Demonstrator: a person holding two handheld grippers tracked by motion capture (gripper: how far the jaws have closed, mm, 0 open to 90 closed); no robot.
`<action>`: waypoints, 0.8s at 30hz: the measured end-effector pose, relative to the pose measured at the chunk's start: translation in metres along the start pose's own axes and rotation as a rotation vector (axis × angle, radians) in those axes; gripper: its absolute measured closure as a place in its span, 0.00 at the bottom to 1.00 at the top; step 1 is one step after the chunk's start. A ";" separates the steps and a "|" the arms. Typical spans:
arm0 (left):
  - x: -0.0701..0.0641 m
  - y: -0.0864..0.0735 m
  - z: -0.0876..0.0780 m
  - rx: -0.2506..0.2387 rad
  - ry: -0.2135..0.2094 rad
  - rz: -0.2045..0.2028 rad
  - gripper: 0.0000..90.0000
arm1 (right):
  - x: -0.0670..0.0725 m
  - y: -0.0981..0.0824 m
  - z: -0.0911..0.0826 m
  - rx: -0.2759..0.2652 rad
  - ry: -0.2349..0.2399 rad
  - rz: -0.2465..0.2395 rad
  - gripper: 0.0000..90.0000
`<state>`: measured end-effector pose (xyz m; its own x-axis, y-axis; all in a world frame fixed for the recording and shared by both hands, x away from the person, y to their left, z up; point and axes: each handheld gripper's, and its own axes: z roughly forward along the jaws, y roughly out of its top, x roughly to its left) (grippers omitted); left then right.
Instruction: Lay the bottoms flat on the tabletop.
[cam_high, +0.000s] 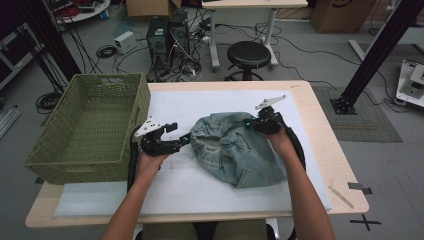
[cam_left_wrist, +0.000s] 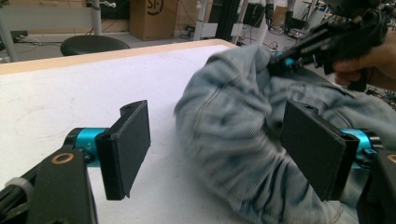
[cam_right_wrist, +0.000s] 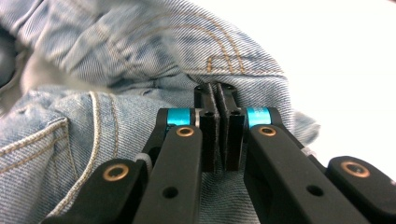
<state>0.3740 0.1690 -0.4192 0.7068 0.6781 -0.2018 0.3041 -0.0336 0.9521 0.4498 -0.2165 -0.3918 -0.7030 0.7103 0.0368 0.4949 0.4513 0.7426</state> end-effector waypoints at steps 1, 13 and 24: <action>-0.001 0.000 0.001 0.003 -0.003 0.001 0.27 | -0.005 -0.001 -0.003 -0.018 -0.012 0.033 1.00; -0.015 -0.004 0.021 0.044 -0.056 0.009 0.32 | -0.024 -0.010 -0.018 -0.074 -0.256 0.141 1.00; -0.021 -0.005 0.029 0.065 -0.071 0.025 0.32 | -0.023 -0.022 -0.027 -0.124 -0.272 0.184 0.61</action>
<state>0.3765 0.1337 -0.4267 0.7576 0.6226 -0.1960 0.3249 -0.0992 0.9405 0.4411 -0.2573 -0.3906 -0.4377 0.8990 0.0103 0.5227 0.2451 0.8165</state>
